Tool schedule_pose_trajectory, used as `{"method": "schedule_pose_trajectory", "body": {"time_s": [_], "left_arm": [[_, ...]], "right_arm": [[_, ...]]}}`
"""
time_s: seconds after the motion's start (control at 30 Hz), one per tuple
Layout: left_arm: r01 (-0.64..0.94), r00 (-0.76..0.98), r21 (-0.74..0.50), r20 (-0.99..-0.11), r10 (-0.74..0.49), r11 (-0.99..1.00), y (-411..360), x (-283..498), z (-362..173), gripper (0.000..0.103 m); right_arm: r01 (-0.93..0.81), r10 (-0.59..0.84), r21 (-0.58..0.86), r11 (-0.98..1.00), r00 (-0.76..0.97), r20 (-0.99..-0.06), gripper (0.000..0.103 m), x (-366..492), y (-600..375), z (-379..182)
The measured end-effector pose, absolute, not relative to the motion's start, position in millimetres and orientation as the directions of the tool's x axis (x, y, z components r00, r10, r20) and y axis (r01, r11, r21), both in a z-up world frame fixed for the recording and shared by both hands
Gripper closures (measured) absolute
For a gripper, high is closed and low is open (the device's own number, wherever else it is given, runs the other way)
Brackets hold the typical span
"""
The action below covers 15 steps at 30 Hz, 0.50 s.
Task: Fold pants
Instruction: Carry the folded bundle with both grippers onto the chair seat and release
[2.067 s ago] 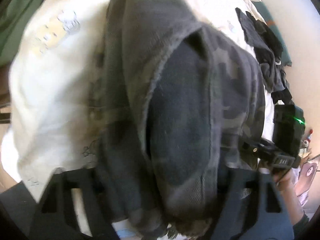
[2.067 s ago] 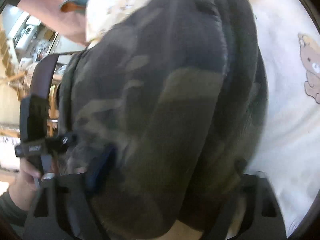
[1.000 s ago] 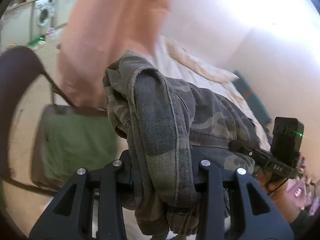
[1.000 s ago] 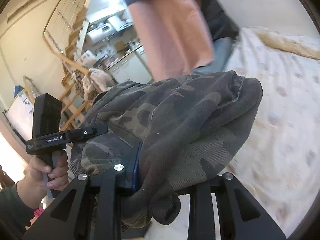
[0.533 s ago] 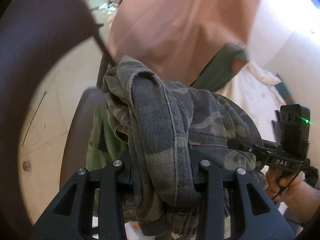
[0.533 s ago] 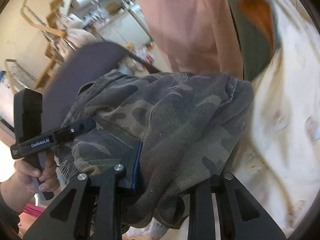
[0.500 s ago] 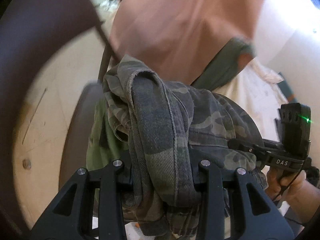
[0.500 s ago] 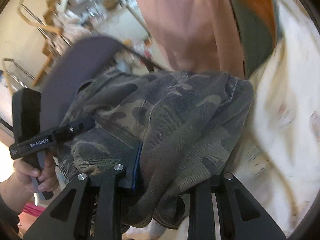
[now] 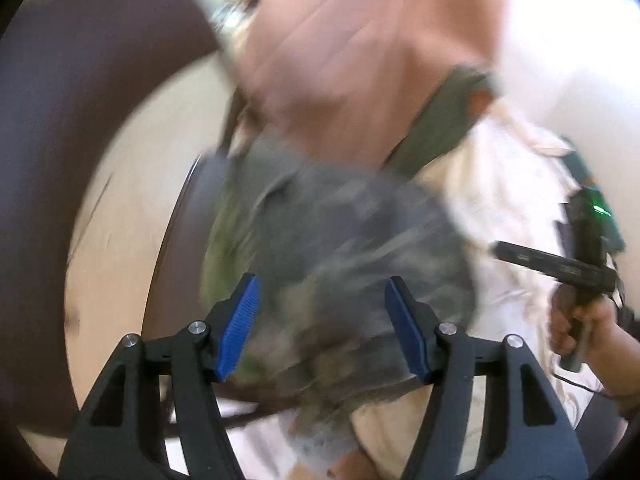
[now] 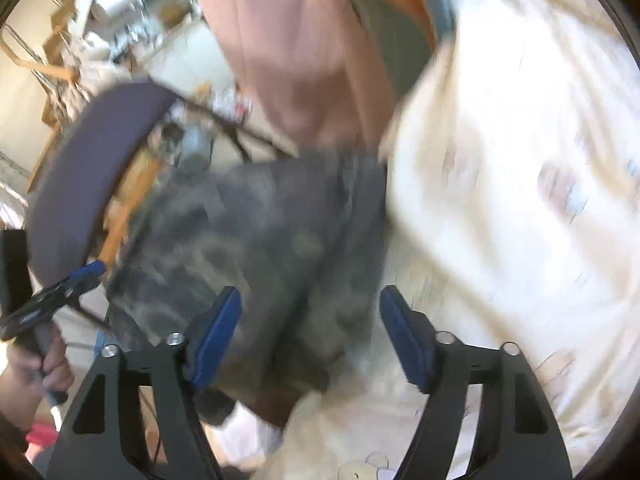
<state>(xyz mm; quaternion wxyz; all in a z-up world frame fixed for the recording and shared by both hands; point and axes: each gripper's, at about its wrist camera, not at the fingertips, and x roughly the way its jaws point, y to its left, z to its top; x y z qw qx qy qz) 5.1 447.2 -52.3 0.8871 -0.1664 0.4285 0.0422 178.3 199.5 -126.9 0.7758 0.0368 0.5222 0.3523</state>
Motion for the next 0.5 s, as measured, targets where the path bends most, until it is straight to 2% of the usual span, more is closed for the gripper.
{"method": "schedule_pose_trajectory", "body": {"time_s": [0.03,0.07,0.1,0.13,0.23,0.3,0.37,0.5], "left_arm": [[-0.203,0.642,-0.242,-0.765,-0.058,0.949,440,14,-44,0.042],[-0.179,0.639,-0.245,-0.765,-0.077,0.953,434,29,-40,0.042],[-0.161,0.640,-0.261,-0.762,-0.101,0.952,432,41,-42,0.042],[-0.154,0.637,-0.268,-0.763,-0.112,0.951,432,54,-48,0.042],[-0.252,0.536,-0.218,-0.843,-0.052,0.943,449,89,-93,0.042],[-0.334,0.470,-0.252,-0.880,-0.072,0.908,476,89,-130,0.049],[-0.334,0.440,-0.208,-0.897,-0.043,0.919,483,85,-149,0.066],[-0.335,0.414,-0.156,-0.910,-0.004,0.929,484,84,-177,0.065]], "right_arm": [[-0.511,0.588,0.421,0.749,0.219,-0.779,0.040,180,206,-119],[-0.529,0.589,0.412,0.742,0.221,-0.777,0.050,180,218,-113],[-0.545,0.588,0.403,0.735,0.218,-0.779,0.054,178,228,-111],[-0.551,0.583,0.398,0.734,0.211,-0.784,0.054,176,239,-114],[-0.526,0.517,0.366,0.768,0.171,-0.838,0.056,180,260,-149],[-0.533,0.424,0.280,0.798,0.167,-0.890,0.056,178,273,-175],[-0.546,0.379,0.247,0.801,0.142,-0.914,0.056,174,280,-198],[-0.556,0.335,0.207,0.805,0.137,-0.932,0.056,170,292,-228]]}}
